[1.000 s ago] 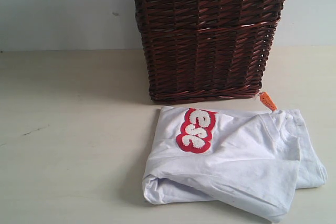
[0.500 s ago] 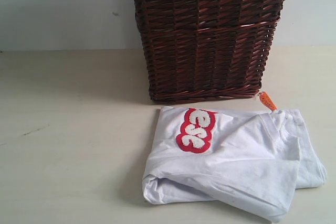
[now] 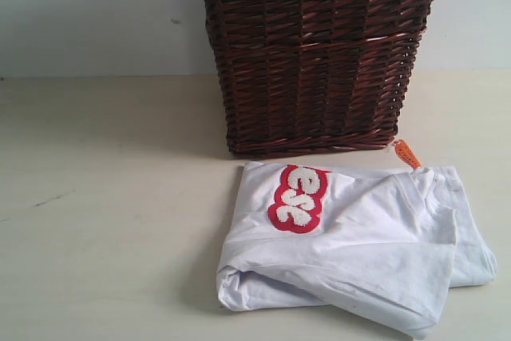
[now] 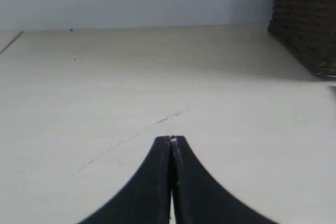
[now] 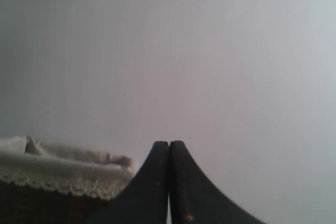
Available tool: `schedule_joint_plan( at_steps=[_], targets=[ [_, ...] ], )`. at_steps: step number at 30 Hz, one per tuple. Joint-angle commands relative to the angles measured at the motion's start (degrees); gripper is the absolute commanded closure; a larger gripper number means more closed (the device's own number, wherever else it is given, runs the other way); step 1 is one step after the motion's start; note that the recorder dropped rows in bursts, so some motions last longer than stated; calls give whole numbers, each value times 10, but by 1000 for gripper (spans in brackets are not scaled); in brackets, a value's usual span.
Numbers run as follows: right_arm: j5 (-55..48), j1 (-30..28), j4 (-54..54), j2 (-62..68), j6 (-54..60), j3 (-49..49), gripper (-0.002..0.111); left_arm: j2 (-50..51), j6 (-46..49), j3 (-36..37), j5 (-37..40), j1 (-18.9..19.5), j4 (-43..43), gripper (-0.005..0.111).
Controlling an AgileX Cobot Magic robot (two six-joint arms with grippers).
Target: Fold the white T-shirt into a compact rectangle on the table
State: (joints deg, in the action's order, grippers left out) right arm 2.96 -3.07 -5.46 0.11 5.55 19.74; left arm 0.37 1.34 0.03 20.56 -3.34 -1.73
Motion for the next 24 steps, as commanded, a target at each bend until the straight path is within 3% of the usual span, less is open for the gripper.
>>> schedule_joint_plan(
  at_steps=[1, 9, 24],
  targets=[
    [2, -4, 27, -1, 2, -61, 108, -4, -1, 0, -4, 1, -5, 107],
    [6, -4, 68, -1, 2, -196, 108, -4, -1, 0, -4, 1, -5, 107],
    [-164, -3, 68, -1, -45, -197, 108, -4, -1, 0, -4, 1, -5, 107]
  ],
)
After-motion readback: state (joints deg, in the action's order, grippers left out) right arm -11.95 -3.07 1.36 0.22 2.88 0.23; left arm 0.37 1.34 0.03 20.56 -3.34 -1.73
